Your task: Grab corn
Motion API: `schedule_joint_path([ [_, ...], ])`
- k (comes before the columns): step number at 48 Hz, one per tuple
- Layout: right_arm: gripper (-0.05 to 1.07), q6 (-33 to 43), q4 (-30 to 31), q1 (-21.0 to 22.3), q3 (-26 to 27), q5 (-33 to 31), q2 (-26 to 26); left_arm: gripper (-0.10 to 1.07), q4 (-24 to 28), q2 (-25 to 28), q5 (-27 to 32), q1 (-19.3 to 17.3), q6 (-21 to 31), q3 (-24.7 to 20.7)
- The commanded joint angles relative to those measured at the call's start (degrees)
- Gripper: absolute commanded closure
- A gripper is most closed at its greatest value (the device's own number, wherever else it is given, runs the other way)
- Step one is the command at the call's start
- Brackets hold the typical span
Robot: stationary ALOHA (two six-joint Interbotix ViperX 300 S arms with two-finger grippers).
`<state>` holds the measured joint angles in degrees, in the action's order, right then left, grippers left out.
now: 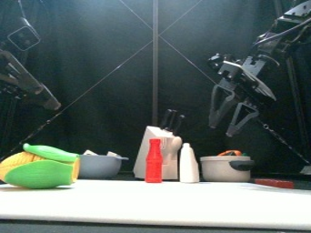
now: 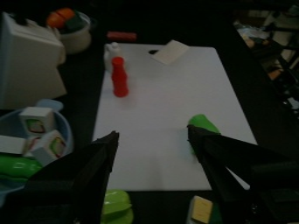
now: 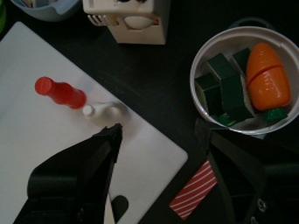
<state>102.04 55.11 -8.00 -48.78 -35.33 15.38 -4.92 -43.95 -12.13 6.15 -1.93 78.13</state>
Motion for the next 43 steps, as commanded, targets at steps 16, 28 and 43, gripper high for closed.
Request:
schedule_joint_path([
  [16,0.05,-0.1,-2.5,-3.6,0.3,-0.2,0.1,-0.01,-2.5,16.1,-0.4,9.5,0.1,-8.4],
  [28,0.05,-0.1,-3.0,-3.8,-0.1,-0.7,-0.1,-0.01,-13.3,20.2,0.4,10.6,0.6,-12.4],
  [43,0.05,0.2,-3.2,-4.2,-0.2,-1.8,-1.1,-0.01,-28.0,23.2,2.2,16.7,0.4,-14.2],
])
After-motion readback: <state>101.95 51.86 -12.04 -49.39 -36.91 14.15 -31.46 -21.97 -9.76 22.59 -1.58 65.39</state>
